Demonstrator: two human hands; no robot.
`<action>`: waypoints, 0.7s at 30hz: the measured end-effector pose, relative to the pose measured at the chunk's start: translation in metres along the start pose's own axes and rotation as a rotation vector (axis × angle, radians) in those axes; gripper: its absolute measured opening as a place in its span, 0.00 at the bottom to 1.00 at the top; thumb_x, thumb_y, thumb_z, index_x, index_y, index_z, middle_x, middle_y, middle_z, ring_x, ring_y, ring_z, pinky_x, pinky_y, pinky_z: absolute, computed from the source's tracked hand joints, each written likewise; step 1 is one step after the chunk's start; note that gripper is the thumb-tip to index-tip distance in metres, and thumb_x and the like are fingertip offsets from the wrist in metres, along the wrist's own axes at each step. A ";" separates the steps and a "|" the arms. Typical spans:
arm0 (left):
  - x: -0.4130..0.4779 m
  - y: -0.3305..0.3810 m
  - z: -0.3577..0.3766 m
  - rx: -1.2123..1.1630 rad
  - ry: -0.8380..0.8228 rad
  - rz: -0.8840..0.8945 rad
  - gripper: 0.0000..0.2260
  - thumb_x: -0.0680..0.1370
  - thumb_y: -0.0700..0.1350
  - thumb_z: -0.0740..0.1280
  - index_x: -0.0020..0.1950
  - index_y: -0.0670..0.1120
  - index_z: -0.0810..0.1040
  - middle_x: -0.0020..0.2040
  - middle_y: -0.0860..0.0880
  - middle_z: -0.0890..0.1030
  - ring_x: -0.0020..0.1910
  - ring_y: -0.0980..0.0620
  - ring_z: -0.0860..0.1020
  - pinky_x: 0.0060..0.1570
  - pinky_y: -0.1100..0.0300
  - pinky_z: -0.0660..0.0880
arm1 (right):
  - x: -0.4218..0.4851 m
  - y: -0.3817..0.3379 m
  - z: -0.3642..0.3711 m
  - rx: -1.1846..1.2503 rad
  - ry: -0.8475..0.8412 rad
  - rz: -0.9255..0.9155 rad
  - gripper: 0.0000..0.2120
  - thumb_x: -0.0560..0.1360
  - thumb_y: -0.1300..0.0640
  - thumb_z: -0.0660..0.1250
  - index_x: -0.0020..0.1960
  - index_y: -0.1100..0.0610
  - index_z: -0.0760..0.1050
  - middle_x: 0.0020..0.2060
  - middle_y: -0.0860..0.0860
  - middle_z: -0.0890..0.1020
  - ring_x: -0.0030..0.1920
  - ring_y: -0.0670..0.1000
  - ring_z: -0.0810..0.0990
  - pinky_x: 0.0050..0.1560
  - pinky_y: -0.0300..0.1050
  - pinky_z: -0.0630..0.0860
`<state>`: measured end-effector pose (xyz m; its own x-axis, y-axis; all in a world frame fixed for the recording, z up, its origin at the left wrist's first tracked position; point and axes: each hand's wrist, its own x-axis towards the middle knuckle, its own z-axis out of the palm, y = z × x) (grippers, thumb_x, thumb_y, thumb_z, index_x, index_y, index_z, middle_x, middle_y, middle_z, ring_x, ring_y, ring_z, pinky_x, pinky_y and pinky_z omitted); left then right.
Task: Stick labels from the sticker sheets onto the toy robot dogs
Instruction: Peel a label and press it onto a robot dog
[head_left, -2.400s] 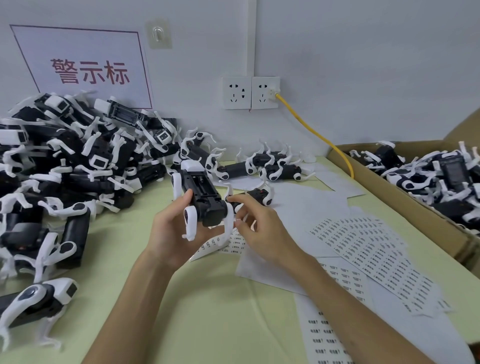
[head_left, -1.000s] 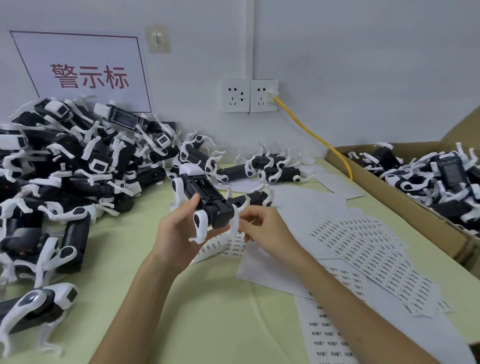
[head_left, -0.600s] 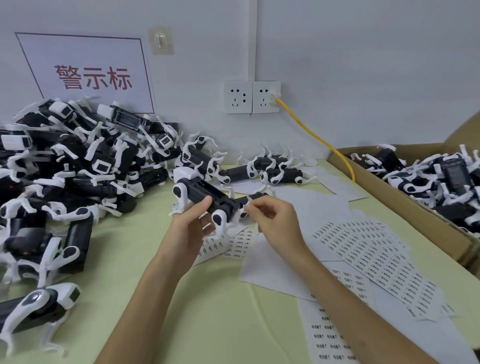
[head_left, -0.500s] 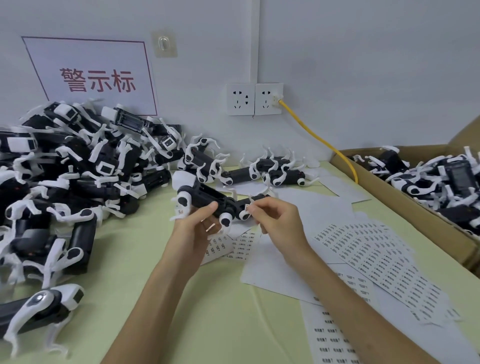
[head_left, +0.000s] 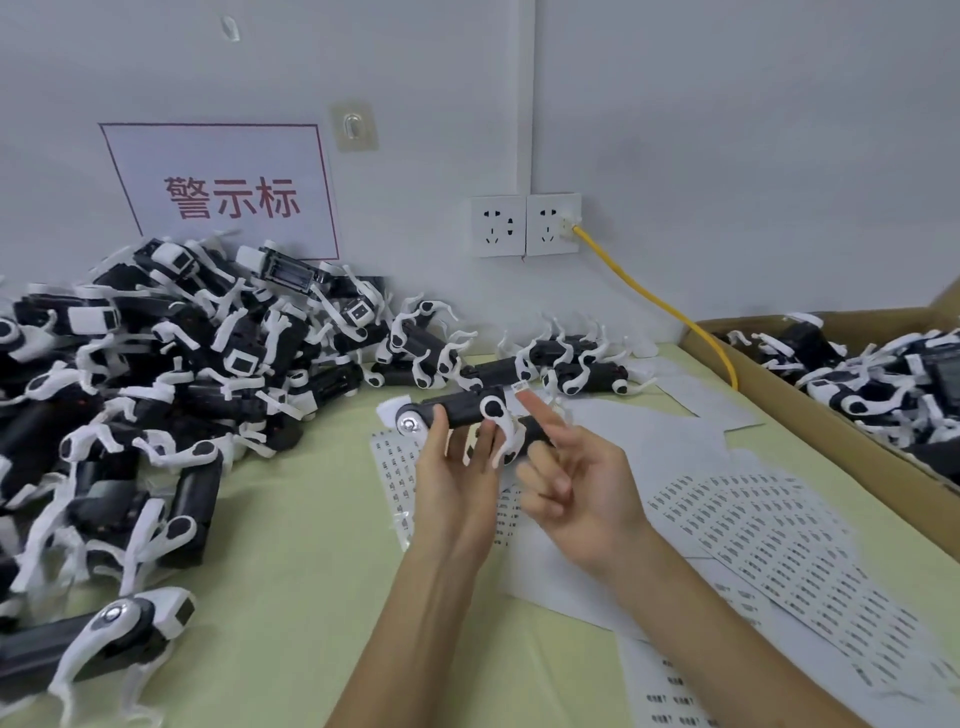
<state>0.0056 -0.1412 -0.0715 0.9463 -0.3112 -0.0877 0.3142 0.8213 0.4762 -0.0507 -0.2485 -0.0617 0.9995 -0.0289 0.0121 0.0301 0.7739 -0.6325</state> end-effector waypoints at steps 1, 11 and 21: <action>-0.001 -0.005 0.003 -0.020 -0.004 -0.022 0.09 0.77 0.51 0.72 0.42 0.46 0.84 0.44 0.49 0.80 0.46 0.49 0.82 0.61 0.53 0.76 | -0.001 0.003 0.001 0.021 -0.023 0.031 0.21 0.70 0.59 0.65 0.60 0.53 0.85 0.20 0.50 0.61 0.25 0.47 0.52 0.20 0.37 0.55; -0.010 -0.010 -0.001 0.171 -0.094 -0.144 0.13 0.77 0.57 0.70 0.44 0.47 0.81 0.41 0.48 0.79 0.35 0.50 0.77 0.34 0.58 0.77 | -0.002 0.024 0.001 -0.103 0.048 0.143 0.23 0.72 0.61 0.63 0.65 0.51 0.82 0.22 0.50 0.60 0.20 0.44 0.54 0.16 0.34 0.54; -0.009 -0.019 -0.006 0.278 -0.021 -0.156 0.20 0.77 0.60 0.69 0.58 0.44 0.80 0.28 0.50 0.71 0.29 0.51 0.71 0.20 0.65 0.69 | 0.001 0.027 0.000 -0.099 0.035 0.126 0.22 0.72 0.60 0.63 0.62 0.49 0.84 0.24 0.50 0.60 0.20 0.44 0.55 0.16 0.35 0.54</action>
<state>-0.0084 -0.1512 -0.0849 0.8856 -0.4353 -0.1618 0.4199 0.6016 0.6796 -0.0489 -0.2278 -0.0787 0.9944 0.0409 -0.0976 -0.0979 0.7065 -0.7009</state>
